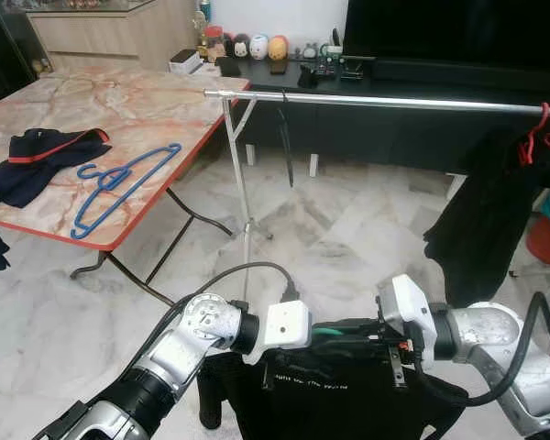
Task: Hang hanger
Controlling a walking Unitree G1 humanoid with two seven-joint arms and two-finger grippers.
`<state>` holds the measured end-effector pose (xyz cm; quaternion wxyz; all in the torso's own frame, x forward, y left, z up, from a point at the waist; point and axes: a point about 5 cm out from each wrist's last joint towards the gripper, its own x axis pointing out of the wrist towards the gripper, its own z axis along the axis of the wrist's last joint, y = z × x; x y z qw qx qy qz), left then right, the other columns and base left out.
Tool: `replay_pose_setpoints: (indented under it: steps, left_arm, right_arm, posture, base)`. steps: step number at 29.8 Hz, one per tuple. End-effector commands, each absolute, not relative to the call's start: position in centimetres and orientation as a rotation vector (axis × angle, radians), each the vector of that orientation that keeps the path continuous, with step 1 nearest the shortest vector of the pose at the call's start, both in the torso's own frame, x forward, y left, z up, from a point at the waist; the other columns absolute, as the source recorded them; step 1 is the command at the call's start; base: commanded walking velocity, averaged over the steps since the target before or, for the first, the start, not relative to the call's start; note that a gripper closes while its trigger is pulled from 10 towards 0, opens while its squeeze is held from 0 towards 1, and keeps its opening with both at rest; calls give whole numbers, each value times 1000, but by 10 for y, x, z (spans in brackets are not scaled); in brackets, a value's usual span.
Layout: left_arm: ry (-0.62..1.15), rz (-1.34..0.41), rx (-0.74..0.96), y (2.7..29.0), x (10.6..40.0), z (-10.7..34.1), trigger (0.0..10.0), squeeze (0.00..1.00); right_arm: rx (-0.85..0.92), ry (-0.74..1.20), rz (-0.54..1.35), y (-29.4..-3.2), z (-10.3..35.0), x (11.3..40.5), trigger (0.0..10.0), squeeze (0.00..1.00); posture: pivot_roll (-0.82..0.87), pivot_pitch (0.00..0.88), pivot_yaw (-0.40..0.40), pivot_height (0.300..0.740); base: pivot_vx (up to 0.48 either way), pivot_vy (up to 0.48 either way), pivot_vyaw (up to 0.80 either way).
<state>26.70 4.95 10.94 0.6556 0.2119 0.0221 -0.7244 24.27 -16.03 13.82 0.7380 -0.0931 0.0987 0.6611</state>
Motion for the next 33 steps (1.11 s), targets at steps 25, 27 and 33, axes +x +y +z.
replay_pose_setpoints:
  steps: [25,27,33]
  left_arm:
    - [126,-1580,512,91,276,115,10000,1000]
    - [133,-1566,513,94,276,114,10000,1000]
    - [173,-1426,512,120,284,109,10000,1000]
  right_arm:
    - [-238,251,1387,-172,133,247,0,0]
    - [-239,253,1386,-173,132,247,0,0]
    - [-245,260,1379,-176,132,246,0,0]
  posture:
    - [25,25,39,740]
    - [25,25,39,740]
    - [28,26,41,740]
  base:
    - [0,0,0]
    - [0,0,0]
    - [0,0,0]
